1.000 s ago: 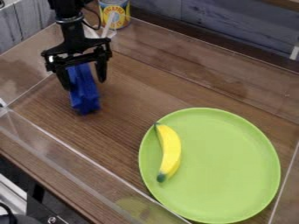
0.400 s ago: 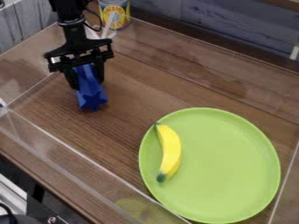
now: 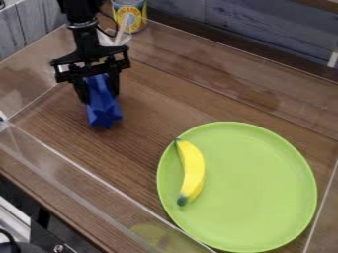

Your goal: Put the blue object in the green plate

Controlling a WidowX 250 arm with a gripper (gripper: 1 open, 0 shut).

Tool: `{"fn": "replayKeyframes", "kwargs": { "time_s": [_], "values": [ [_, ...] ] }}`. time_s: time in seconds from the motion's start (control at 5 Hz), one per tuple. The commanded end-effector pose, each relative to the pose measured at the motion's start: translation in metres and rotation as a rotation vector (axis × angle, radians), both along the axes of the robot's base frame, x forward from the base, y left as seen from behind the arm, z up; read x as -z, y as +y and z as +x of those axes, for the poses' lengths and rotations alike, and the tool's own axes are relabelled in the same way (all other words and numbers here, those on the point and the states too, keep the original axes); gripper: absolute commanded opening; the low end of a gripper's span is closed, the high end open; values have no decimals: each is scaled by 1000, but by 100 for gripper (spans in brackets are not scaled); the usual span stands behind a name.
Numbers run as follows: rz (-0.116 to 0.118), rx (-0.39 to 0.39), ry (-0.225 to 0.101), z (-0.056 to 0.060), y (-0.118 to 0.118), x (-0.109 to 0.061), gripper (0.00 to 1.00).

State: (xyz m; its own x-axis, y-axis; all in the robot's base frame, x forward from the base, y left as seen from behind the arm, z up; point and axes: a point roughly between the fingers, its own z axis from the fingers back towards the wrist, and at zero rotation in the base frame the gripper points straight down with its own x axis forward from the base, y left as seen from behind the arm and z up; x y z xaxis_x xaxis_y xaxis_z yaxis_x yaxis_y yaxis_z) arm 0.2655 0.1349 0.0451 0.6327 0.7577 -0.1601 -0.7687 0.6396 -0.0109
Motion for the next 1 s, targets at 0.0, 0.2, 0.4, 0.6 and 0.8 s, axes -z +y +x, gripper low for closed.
{"fn": "replayKeyframes", "kwargs": {
  "time_s": [0.0,0.2,0.4,0.6,0.8],
  "values": [
    [41,20,-90,12,1,-39,0],
    [22,37,-104,14,-10,-66,0],
    [-10,87,-115,16,-32,-92,0],
    [-32,142,-120,17,-68,-106,0],
    [-38,214,-120,13,-108,-111,0]
  ]
}}
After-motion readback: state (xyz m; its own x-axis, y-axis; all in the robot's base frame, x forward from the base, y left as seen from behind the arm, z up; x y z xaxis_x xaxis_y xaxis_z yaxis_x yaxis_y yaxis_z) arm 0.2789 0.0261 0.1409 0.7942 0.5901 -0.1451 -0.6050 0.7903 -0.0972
